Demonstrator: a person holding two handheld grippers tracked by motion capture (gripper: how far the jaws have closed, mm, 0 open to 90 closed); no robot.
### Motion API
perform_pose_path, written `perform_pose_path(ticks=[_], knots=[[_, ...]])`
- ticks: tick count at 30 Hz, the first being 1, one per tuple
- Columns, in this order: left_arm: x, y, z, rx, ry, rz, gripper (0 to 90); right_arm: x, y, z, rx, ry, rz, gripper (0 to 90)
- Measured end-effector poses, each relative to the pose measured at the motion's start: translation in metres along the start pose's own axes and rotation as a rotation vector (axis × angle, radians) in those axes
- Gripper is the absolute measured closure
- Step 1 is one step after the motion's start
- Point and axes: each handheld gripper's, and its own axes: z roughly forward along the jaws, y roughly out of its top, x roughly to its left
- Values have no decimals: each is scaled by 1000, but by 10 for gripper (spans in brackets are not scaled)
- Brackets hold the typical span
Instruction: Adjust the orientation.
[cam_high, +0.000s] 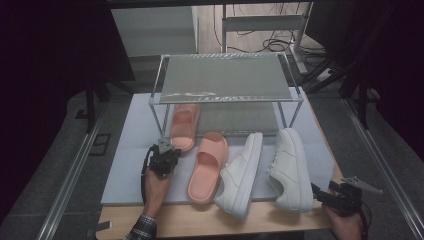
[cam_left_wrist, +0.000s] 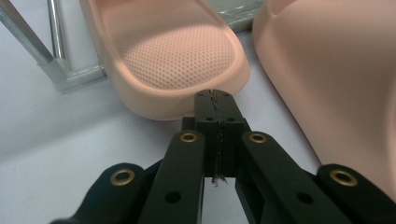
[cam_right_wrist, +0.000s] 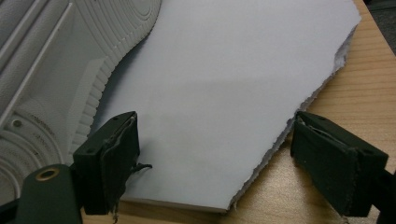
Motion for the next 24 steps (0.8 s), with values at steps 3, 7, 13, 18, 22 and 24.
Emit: perform_pose_path(ticks=[3, 7, 13, 18, 22, 24], knots=[[1, 3, 4, -1, 10, -6, 897, 0, 0, 0, 0, 0, 0, 161], [4, 10, 11, 8, 21, 1, 897, 0, 0, 0, 0, 0, -1, 162], [6, 18, 22, 10, 30, -5, 897, 0, 0, 0, 0, -1, -4, 161], [10, 23, 30, 12, 39, -9, 897, 0, 0, 0, 0, -1, -4, 161], [13, 27, 36, 10, 49, -23, 897, 0, 0, 0, 0, -1, -4, 161], [14, 29, 39, 10, 54, -27, 897, 0, 0, 0, 0, -1, -4, 161]])
